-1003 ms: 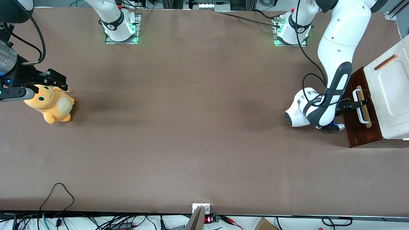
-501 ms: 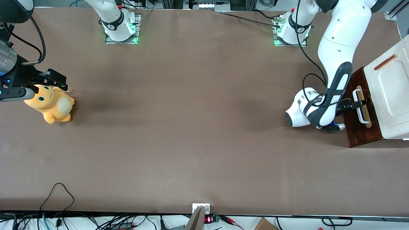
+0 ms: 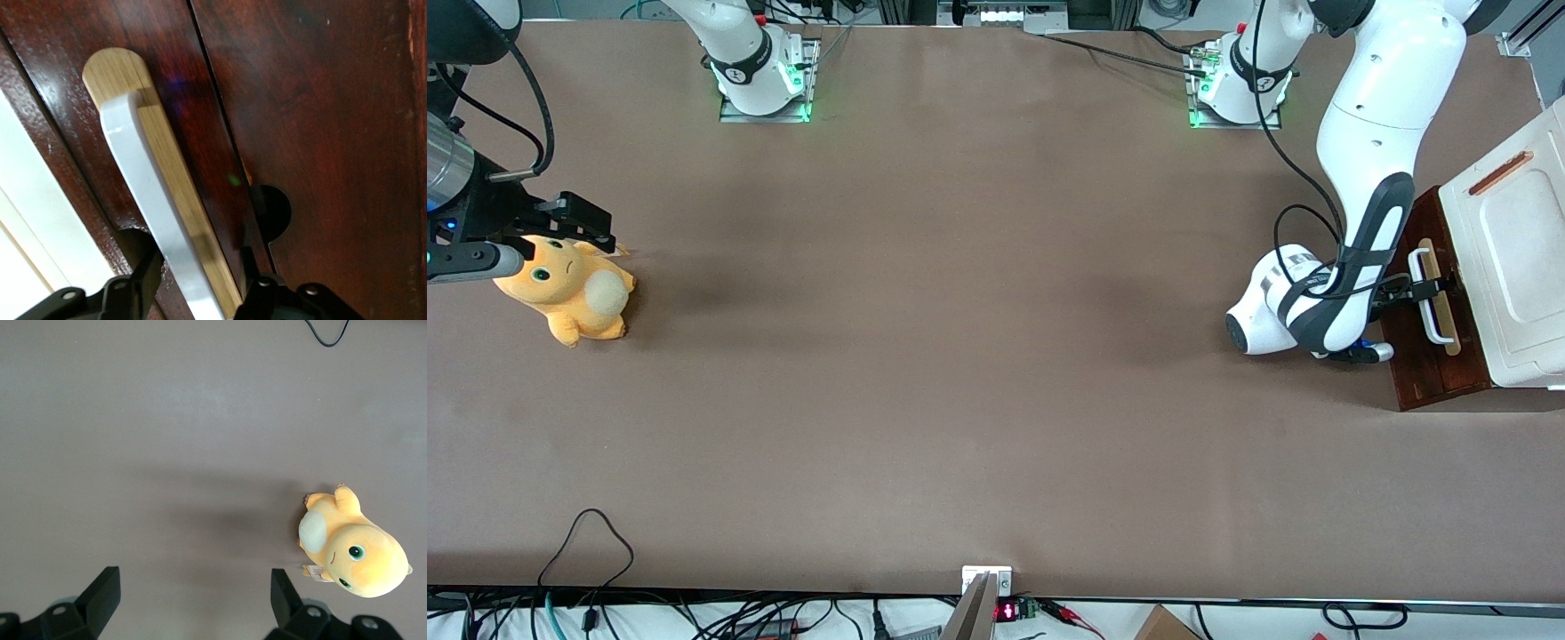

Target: Open lower drawer with left arm only

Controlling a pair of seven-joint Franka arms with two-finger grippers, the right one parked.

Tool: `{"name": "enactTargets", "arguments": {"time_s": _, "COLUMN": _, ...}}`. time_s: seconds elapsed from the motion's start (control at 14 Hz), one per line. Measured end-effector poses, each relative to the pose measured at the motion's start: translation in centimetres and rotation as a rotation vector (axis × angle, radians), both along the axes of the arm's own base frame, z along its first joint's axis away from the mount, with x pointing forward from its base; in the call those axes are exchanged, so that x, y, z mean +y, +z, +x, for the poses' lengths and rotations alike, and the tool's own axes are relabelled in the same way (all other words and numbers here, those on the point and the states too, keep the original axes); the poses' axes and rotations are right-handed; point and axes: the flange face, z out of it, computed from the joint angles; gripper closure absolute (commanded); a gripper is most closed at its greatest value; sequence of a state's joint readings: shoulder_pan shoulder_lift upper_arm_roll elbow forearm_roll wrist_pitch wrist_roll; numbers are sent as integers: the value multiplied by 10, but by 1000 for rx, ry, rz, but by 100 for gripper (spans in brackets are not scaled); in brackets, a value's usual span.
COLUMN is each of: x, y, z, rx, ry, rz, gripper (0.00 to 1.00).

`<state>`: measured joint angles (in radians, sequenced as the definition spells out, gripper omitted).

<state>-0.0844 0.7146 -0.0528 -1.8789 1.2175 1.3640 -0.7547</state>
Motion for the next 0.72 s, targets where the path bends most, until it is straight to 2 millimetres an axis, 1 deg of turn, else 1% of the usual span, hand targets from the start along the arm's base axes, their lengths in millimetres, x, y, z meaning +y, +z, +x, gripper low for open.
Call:
{"name": "enactTargets", "arguments": {"time_s": 0.5, "x": -7, "y": 0, "z": 0, "rx": 0, "ry": -12, "rz": -3, "gripper": 49}}
{"name": "enactTargets", "arguments": {"time_s": 0.72, "x": -7, "y": -1, "z": 0, "rx": 2, "ry": -13, "rz": -3, "gripper": 51}}
